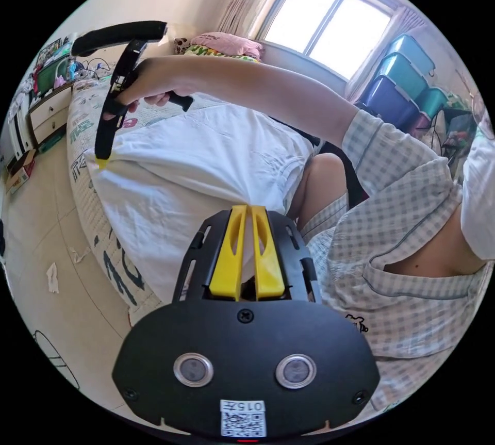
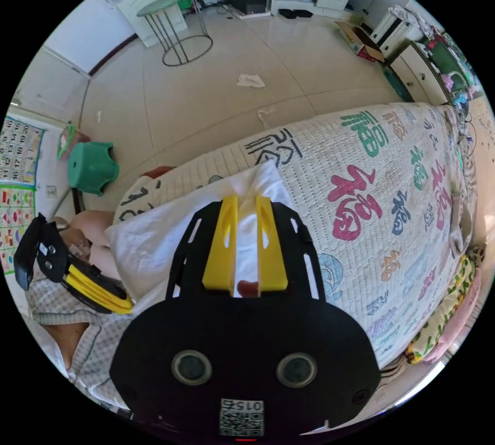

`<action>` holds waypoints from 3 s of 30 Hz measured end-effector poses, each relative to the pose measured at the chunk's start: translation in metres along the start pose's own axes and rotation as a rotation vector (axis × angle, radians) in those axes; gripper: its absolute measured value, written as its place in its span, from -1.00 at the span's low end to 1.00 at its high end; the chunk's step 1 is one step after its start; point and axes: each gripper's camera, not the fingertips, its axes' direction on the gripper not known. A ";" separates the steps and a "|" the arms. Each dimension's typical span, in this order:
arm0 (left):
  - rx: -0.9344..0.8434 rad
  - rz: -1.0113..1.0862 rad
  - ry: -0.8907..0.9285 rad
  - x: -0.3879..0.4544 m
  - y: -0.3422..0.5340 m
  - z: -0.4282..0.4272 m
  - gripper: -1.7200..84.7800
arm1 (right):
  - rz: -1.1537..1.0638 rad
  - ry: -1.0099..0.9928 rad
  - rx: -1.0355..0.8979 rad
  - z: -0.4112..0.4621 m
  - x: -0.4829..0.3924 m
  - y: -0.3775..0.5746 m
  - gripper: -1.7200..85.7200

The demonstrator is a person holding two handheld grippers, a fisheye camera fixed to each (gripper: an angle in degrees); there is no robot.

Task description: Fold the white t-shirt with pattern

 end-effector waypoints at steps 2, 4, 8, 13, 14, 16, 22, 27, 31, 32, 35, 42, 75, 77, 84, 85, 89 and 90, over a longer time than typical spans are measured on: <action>0.010 -0.017 0.025 -0.002 0.000 0.000 -0.97 | 0.038 -0.064 0.030 -0.007 0.011 0.000 -0.96; 0.008 -0.015 0.023 0.000 0.001 0.000 -0.97 | 0.073 -0.141 0.099 -0.019 0.023 0.005 -0.97; 0.010 0.009 -0.028 0.017 0.003 -0.001 -0.97 | 0.145 -0.398 0.274 -0.038 0.059 0.027 -0.97; -0.053 -0.016 -0.058 0.018 -0.002 0.012 -0.97 | 0.231 -0.466 0.284 -0.012 0.085 0.043 -0.96; -0.077 -0.025 -0.057 0.017 -0.004 0.018 -0.96 | 0.234 -0.501 0.301 -0.009 0.086 0.046 -0.95; -0.070 -0.037 -0.031 0.016 -0.005 0.019 -0.96 | 0.224 -0.499 0.317 -0.013 0.086 0.051 -0.92; -0.146 0.001 -0.084 0.038 -0.012 0.022 -0.95 | 0.122 -0.462 0.445 -0.083 0.086 0.121 -0.80; -0.159 0.142 -0.216 0.088 -0.024 0.025 -0.88 | -0.014 -0.406 0.484 -0.130 0.062 0.280 -0.77; -0.154 0.301 -0.193 0.133 -0.048 0.053 -0.81 | 0.060 -0.261 0.456 -0.126 0.043 0.399 -0.76; -0.182 0.351 -0.190 0.146 -0.057 0.068 -0.81 | 0.108 -0.220 0.455 -0.120 0.038 0.433 -0.76; -0.289 0.425 -0.224 0.167 -0.075 0.106 -0.80 | 0.165 -0.214 0.434 -0.099 0.028 0.491 -0.73; -0.383 0.386 -0.256 0.168 -0.095 0.137 -0.89 | 0.167 -0.069 0.300 -0.084 0.019 0.513 -0.92; -0.229 0.584 -0.172 0.267 -0.212 0.294 -0.93 | 0.855 -0.414 0.674 -0.158 0.351 0.546 -0.93; -0.185 0.588 -0.152 0.267 -0.209 0.284 -0.94 | 0.849 -0.388 0.679 -0.160 0.349 0.546 -0.95; -0.140 0.609 -0.103 0.263 -0.200 0.273 -0.95 | 0.838 -0.221 0.606 -0.153 0.328 0.520 -0.95; -0.159 0.612 -0.118 0.263 -0.199 0.278 -0.94 | 0.839 -0.211 0.583 -0.150 0.327 0.515 -0.95; -0.198 0.619 -0.212 0.260 -0.185 0.300 -0.91 | 0.825 -0.177 0.509 -0.135 0.312 0.497 -0.90; -0.203 0.625 -0.218 0.261 -0.183 0.298 -0.89 | 0.827 -0.191 0.536 -0.135 0.308 0.499 -0.86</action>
